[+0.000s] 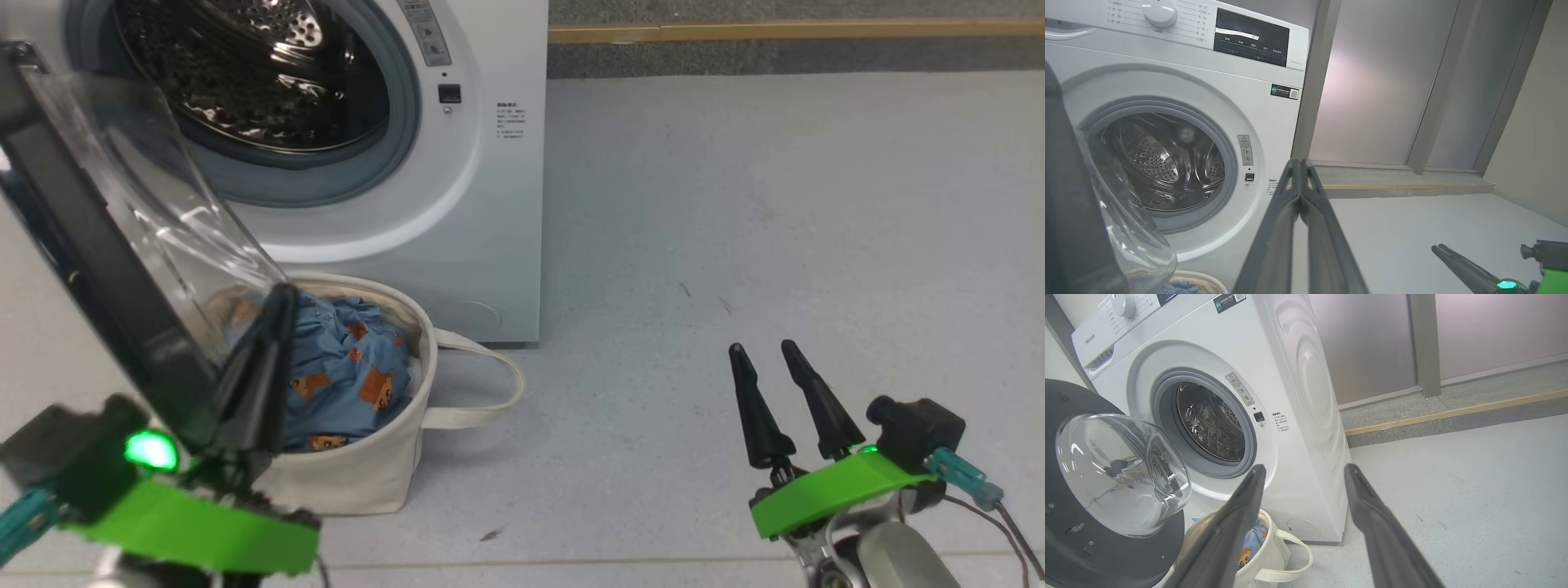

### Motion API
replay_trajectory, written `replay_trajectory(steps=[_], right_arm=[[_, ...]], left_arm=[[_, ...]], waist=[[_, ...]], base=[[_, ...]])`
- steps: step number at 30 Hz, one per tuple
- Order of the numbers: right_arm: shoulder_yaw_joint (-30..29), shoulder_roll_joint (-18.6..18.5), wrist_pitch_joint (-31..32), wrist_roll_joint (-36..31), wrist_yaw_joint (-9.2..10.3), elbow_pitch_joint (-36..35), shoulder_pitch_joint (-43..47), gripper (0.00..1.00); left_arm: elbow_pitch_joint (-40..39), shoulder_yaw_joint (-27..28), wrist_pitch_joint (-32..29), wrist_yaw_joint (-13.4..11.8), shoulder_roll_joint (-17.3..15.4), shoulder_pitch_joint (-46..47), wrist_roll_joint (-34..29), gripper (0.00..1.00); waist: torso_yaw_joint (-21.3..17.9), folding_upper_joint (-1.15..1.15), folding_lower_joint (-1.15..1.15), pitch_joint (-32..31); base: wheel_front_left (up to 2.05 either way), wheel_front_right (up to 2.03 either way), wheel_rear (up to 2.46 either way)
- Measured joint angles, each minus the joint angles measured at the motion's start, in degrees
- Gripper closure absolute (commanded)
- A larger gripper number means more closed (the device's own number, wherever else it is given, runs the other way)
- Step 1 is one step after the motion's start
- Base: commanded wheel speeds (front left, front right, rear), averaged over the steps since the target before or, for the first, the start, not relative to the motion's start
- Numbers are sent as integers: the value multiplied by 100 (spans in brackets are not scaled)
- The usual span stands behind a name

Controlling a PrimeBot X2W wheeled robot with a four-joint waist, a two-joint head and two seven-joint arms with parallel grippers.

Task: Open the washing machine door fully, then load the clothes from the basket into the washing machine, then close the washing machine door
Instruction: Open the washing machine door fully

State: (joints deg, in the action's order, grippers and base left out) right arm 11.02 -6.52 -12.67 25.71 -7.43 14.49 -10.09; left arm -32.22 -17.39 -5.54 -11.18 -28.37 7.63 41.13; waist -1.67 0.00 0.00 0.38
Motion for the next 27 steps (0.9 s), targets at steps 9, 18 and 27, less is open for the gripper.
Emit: replay_trajectory(steps=[9, 18, 27], right_arm=[[45, 59, 0, -102, 0, -19, -54, 0], [92, 120, -2, -216, 0, -42, -259, 0], [148, 123, -1, -250, 0, -101, -283, 0]], left_arm=[[1506, -648, 112, -21, 797, 936, -149, 100], [2846, -499, 619, -337, 1180, 1200, -347, 100], [3233, -308, 721, -702, 1295, 1189, -380, 100]], waist=[[-243, 0, 0, 282], [-280, 0, 0, 605], [214, 0, 0, 596]], base=[[0, 0, 0], [0, 0, 0], [0, 0, 0]])
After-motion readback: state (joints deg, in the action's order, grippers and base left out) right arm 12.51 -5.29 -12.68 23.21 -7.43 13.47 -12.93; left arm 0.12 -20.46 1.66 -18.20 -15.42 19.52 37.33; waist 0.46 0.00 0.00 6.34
